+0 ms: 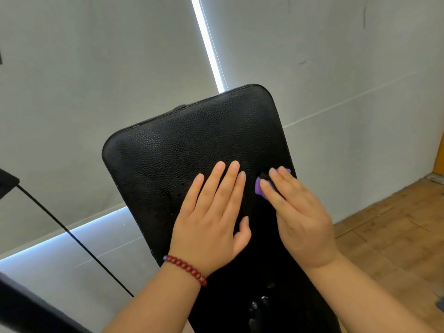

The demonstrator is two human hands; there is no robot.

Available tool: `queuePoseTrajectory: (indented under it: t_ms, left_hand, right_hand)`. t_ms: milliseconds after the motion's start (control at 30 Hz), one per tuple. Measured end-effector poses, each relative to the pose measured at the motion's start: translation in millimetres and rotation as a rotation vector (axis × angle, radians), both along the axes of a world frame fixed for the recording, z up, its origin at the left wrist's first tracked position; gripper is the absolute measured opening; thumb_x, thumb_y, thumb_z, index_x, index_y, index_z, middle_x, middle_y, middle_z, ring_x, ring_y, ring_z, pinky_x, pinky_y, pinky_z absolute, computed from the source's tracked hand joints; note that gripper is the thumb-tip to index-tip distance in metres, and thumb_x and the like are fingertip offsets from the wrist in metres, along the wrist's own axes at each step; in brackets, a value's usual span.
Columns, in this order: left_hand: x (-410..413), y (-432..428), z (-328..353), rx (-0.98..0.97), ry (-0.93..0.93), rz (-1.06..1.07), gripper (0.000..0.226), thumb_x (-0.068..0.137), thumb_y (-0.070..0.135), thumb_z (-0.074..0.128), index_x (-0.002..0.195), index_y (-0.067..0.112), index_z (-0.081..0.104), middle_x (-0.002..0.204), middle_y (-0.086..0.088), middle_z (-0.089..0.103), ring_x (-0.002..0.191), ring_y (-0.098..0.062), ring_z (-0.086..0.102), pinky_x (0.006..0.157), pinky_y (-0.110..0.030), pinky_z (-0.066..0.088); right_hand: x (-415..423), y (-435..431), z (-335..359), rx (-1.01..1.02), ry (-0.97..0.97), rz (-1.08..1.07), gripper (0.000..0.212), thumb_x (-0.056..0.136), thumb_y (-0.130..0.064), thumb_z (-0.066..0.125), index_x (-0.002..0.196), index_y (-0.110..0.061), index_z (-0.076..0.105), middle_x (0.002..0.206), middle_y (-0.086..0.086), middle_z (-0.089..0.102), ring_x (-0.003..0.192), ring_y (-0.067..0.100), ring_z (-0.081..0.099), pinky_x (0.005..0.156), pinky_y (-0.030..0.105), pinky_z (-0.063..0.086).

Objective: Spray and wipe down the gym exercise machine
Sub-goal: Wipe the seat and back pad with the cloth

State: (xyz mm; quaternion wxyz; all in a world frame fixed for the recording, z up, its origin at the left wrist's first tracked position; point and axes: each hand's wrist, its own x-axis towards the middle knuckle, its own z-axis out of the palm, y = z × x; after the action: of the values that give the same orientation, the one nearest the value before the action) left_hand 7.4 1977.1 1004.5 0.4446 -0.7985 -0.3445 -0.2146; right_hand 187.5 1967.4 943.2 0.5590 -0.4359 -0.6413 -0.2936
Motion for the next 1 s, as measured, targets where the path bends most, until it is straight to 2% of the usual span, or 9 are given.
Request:
queuePoseTrajectory:
  t_ms: [200,300,400,633,833,1000]
  left_hand:
    - [0.1,-1.9,2.4,-0.003,-0.023,-0.014,0.072,0.084,0.041,0.054,0.147,0.008,0.041,0.156,-0.009,0.032,0.146,-0.024,0.027,0.12,-0.044,0.02]
    - [-2.6,-4.1,4.0,-0.001,-0.04,-0.023,0.073,0.083,0.04,0.056,0.146,0.006,0.041,0.156,-0.009,0.033,0.145,-0.024,0.027,0.12,-0.043,0.019]
    - [-10.9,-6.9,8.2,0.002,-0.078,0.01,0.072,0.085,0.039,0.054,0.148,0.007,0.039,0.156,-0.008,0.033,0.146,-0.025,0.026,0.12,-0.044,0.017]
    - [-31.1,-2.2,13.1,0.063,-0.069,0.037,0.064,0.09,0.039,0.05,0.147,0.01,0.042,0.155,-0.008,0.033,0.145,-0.026,0.028,0.119,-0.047,0.019]
    - [-31.5,1.3,8.1,0.082,-0.103,0.001,0.062,0.09,0.037,0.049,0.145,0.009,0.044,0.155,-0.008,0.034,0.145,-0.024,0.028,0.119,-0.046,0.021]
    - [-31.3,0.3,7.9,0.089,-0.122,-0.002,0.063,0.09,0.036,0.049,0.145,0.008,0.044,0.154,-0.008,0.035,0.144,-0.024,0.029,0.119,-0.046,0.022]
  right_hand:
    - [-6.6,29.0,61.3,0.116,-0.012,-0.011,0.035,0.099,-0.002,0.04,0.122,0.0,0.065,0.131,0.018,0.06,0.125,0.032,0.055,0.107,0.038,0.043]
    - [-7.3,21.6,41.7,0.079,-0.035,-0.002,0.034,0.1,-0.004,0.04,0.125,0.0,0.063,0.133,0.018,0.058,0.127,0.032,0.054,0.108,0.041,0.043]
    - [-5.8,2.3,10.5,0.03,-0.074,0.021,0.033,0.096,-0.001,0.049,0.127,-0.003,0.06,0.135,0.016,0.057,0.128,0.031,0.053,0.105,0.043,0.045]
    - [-22.8,31.8,74.2,0.15,-0.035,0.026,0.03,0.096,0.005,0.049,0.119,-0.001,0.068,0.128,0.017,0.062,0.122,0.032,0.058,0.104,0.039,0.046]
    - [-15.2,4.7,13.4,0.03,-0.181,0.054,0.037,0.093,0.001,0.057,0.129,-0.005,0.06,0.137,0.013,0.055,0.131,0.027,0.051,0.108,0.04,0.043]
    - [-25.9,27.4,68.5,0.136,-0.151,0.078,0.033,0.093,0.003,0.053,0.124,-0.003,0.064,0.132,0.015,0.059,0.125,0.03,0.056,0.107,0.038,0.044]
